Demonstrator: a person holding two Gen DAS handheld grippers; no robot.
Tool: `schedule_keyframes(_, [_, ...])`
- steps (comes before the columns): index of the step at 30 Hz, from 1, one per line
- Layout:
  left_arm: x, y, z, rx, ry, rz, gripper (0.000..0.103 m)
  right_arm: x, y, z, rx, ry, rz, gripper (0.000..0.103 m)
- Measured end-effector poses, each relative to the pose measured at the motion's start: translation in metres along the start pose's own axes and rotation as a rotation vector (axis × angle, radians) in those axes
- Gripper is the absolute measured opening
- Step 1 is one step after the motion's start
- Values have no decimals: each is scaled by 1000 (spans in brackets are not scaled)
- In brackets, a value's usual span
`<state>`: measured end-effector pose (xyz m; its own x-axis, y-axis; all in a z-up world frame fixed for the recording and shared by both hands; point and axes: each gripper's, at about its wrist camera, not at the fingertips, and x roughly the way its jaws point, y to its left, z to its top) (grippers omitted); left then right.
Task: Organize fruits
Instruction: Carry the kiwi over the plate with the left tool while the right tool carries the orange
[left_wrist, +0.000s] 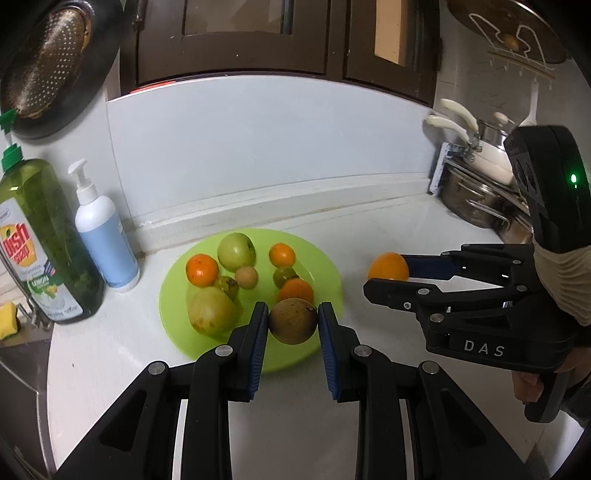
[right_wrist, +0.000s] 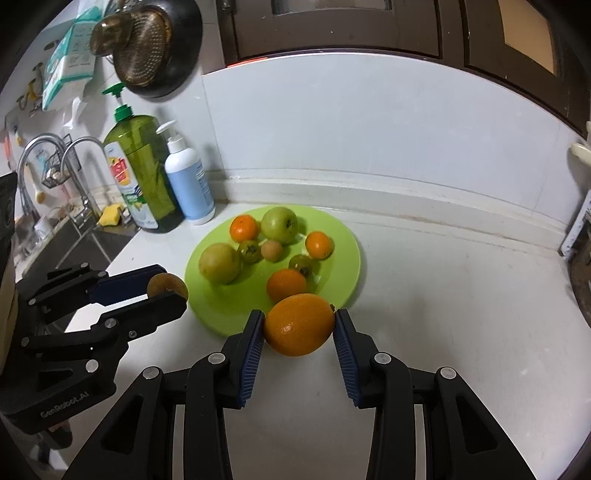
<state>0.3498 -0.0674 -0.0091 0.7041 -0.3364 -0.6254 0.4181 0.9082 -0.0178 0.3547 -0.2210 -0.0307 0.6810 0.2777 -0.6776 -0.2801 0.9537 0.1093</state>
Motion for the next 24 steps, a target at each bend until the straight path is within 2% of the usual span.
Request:
schedule_keyframes(12, [45,13,24,19,47,20,28,51,-12,42,-14,20,14,39])
schedule_keyframes(24, [84,25,27,23,110,38,28,103,-26,51,-9,79,27,39])
